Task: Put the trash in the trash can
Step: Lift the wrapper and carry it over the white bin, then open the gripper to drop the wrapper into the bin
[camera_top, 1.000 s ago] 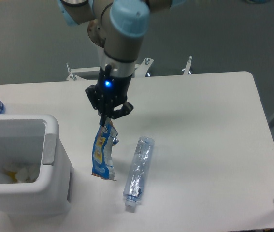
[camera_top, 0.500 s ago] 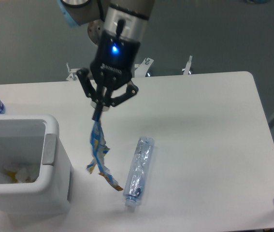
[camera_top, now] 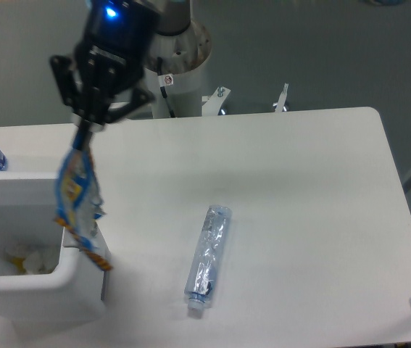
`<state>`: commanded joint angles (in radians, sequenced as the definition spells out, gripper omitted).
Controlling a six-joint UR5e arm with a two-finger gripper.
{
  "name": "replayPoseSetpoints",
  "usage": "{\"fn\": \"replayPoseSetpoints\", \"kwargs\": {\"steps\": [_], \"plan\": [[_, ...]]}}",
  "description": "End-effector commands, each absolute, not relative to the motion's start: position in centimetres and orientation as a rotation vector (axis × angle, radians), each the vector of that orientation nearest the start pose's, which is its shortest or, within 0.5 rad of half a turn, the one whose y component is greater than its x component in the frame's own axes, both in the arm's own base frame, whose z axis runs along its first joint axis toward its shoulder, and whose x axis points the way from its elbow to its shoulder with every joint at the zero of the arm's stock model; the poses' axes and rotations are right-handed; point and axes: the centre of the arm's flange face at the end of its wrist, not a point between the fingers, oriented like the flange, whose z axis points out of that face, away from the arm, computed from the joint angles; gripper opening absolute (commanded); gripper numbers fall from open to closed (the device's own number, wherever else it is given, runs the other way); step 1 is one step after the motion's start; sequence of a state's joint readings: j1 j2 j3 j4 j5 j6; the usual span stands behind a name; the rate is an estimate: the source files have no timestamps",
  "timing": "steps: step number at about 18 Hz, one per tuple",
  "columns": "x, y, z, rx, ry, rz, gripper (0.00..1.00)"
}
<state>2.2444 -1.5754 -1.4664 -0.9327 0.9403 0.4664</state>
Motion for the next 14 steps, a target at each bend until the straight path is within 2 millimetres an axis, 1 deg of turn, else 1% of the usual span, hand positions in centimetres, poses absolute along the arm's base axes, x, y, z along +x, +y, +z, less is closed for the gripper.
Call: {"fn": "replayPoseSetpoints", "kwargs": {"steps": [2,3,4,5,6,7,10,14], "plan": [[-15.2,53.4,63.2,-2.217,0.093,-0.174,0.00],[-14.4,53.6,62.9,-2.222,0.107,-0.186,0.00],[-14.1,53.8,62.6,-2.226,0.112,-0.192,0.00],[-14.0,53.8,62.5,-2.227,0.112,-0.195,0.00],[-13.8,53.9,62.0,-2.234,0.115,-0.206,0.00],[-13.5,54.0,61.2,-2.245,0.126,-0.214,0.00],[-13.3,54.2,58.9,-2.276,0.118,-0.245,0.00],[-14.1,55.3,55.7,-2.322,0.121,-0.272,0.00]]}}
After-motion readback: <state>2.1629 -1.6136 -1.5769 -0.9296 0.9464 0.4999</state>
